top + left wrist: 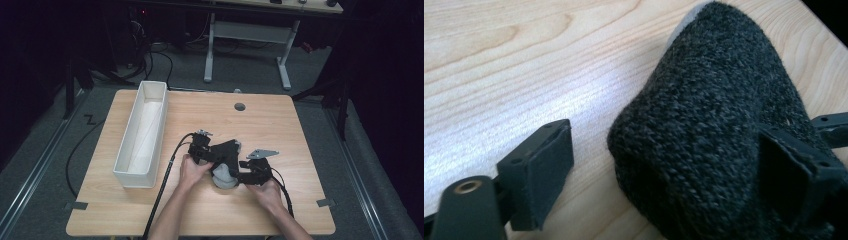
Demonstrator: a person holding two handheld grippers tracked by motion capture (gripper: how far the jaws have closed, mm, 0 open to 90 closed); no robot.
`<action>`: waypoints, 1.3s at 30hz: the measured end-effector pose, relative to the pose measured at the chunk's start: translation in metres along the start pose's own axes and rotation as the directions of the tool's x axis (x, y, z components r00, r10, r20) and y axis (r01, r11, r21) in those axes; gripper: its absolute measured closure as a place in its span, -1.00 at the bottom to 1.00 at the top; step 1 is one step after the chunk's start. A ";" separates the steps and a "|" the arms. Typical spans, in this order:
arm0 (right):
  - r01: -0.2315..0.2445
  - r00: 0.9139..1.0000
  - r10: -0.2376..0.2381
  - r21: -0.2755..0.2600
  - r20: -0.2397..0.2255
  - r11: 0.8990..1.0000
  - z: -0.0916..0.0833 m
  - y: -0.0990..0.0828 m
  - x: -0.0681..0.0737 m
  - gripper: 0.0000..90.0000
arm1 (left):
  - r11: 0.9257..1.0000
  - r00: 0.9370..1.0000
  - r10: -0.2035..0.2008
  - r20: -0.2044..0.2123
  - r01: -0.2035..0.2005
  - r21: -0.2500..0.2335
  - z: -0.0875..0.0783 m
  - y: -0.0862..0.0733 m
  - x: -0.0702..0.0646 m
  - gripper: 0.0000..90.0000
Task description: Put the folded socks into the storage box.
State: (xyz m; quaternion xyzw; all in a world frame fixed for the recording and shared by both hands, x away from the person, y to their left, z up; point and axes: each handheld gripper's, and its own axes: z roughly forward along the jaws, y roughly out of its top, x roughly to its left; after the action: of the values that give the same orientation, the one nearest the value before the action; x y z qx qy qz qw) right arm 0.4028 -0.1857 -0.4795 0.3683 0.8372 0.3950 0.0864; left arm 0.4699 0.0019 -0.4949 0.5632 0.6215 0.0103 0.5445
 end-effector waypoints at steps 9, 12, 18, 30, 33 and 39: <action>-0.009 1.000 0.009 0.011 -0.003 1.000 0.000 0.002 -0.001 -0.10 | 0.998 0.999 -0.033 0.038 0.031 0.048 -0.004 0.000 -0.003 -0.11; -0.026 0.999 0.027 0.012 -0.030 1.000 0.001 0.002 -0.005 -0.10 | 0.998 0.999 -0.032 0.040 0.030 0.057 -0.007 0.001 -0.004 0.03; 0.012 1.000 -0.011 0.050 -0.016 0.999 -0.001 0.008 -0.003 -0.10 | 0.998 0.998 -0.040 0.053 0.037 0.056 -0.011 0.002 -0.005 0.26; 0.036 0.999 -0.035 0.033 -0.023 0.999 -0.005 0.010 -0.004 -0.11 | 1.000 0.996 0.018 0.087 -0.017 -0.003 -0.025 0.001 -0.015 0.49; 0.008 0.999 -0.007 0.023 -0.036 1.000 -0.008 0.011 -0.007 -0.12 | 0.999 0.996 0.040 0.083 -0.040 0.000 -0.025 0.002 -0.020 0.53; 0.023 1.000 -0.023 -0.017 -0.015 1.000 -0.022 0.008 -0.002 -0.11 | 0.996 0.989 0.064 0.131 -0.056 -0.064 -0.037 0.006 -0.036 0.57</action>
State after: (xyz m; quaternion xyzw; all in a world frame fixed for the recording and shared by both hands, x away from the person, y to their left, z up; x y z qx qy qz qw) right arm 0.3984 -0.1970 -0.4593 0.3549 0.8387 0.4037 0.0876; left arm 0.4405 0.0006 -0.4524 0.5643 0.5660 0.0079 0.6010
